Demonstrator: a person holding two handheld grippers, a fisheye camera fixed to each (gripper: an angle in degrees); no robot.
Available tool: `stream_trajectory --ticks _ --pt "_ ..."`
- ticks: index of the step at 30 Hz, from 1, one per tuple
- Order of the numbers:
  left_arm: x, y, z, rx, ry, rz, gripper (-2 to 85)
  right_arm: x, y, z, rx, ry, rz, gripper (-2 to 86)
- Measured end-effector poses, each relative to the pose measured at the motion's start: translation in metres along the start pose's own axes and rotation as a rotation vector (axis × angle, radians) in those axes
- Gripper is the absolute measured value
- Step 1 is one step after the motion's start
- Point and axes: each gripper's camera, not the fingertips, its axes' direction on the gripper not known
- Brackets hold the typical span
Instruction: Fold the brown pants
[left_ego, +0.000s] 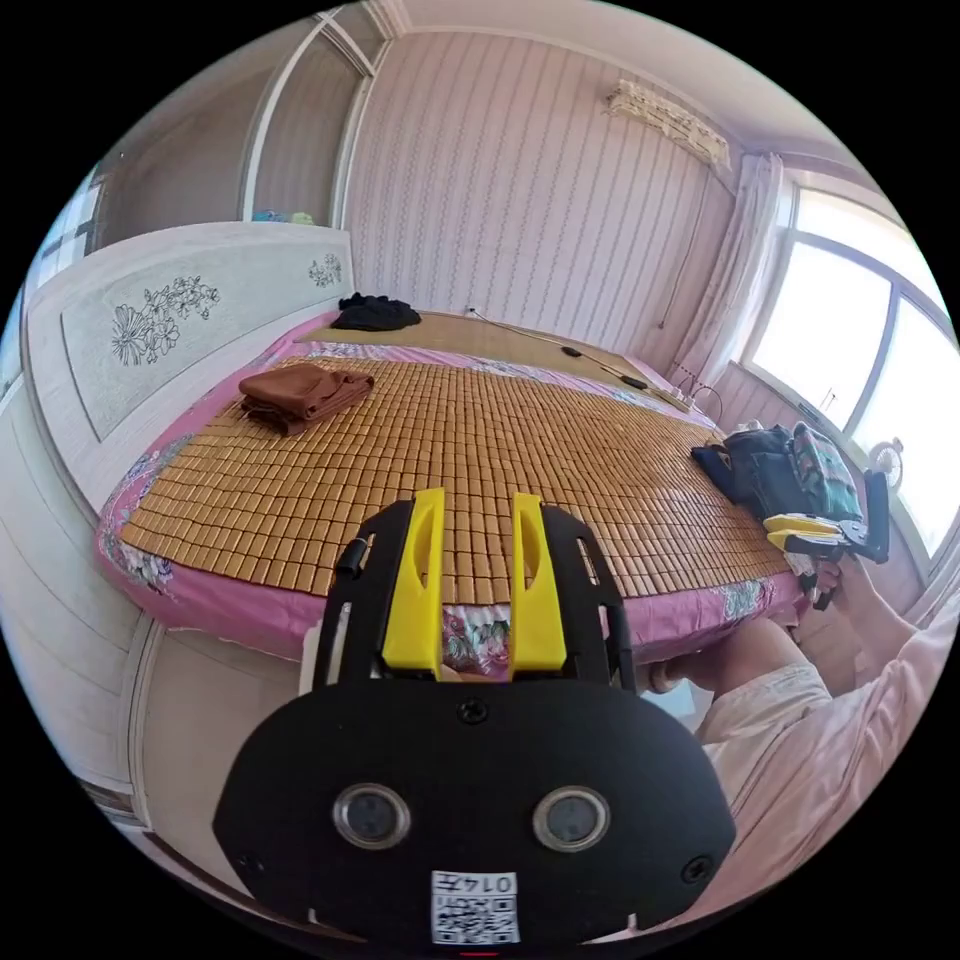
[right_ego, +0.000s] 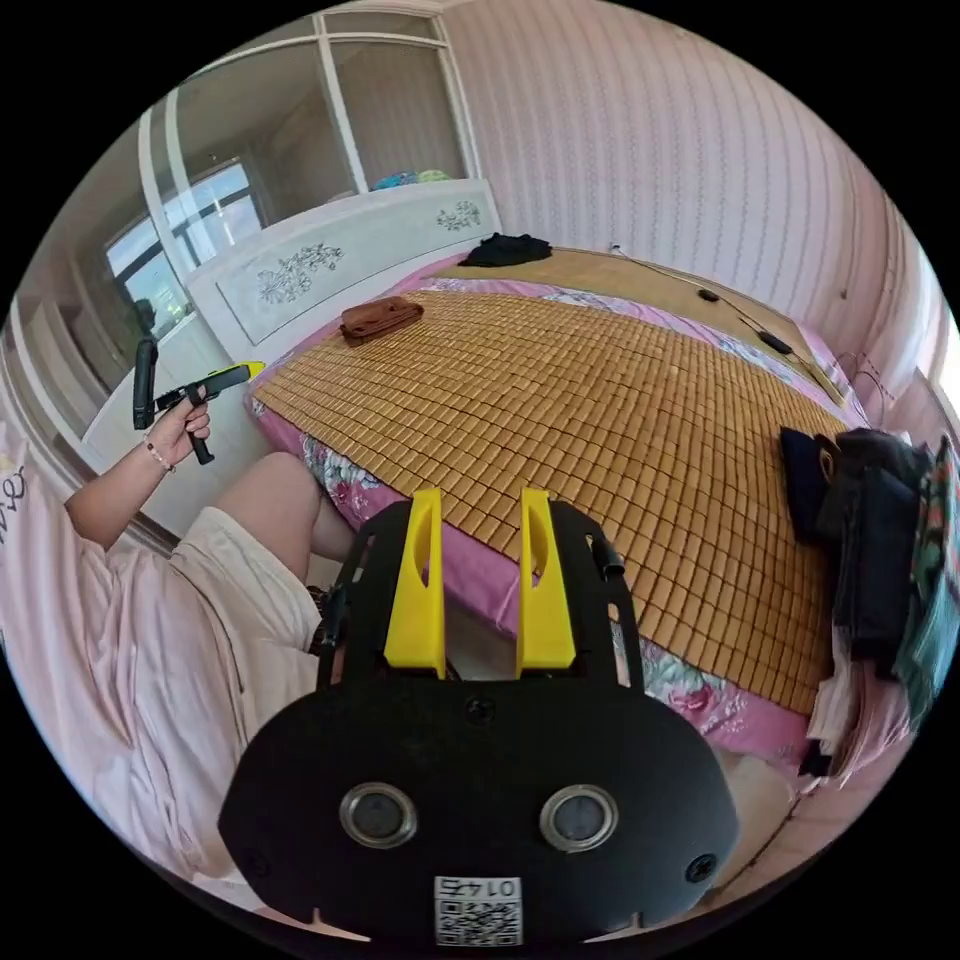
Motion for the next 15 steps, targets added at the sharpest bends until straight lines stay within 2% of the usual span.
stream_trajectory --ticks 9,15 --pt "-0.134 -0.003 0.022 -0.039 -0.126 -0.122 10.5 -0.107 -0.219 0.179 -0.141 -0.105 -0.500 11.3" --pt "-0.226 -0.056 0.092 -0.046 -0.144 -0.149 10.2 -0.169 -0.355 0.323 -0.176 -0.127 -0.625 11.7"
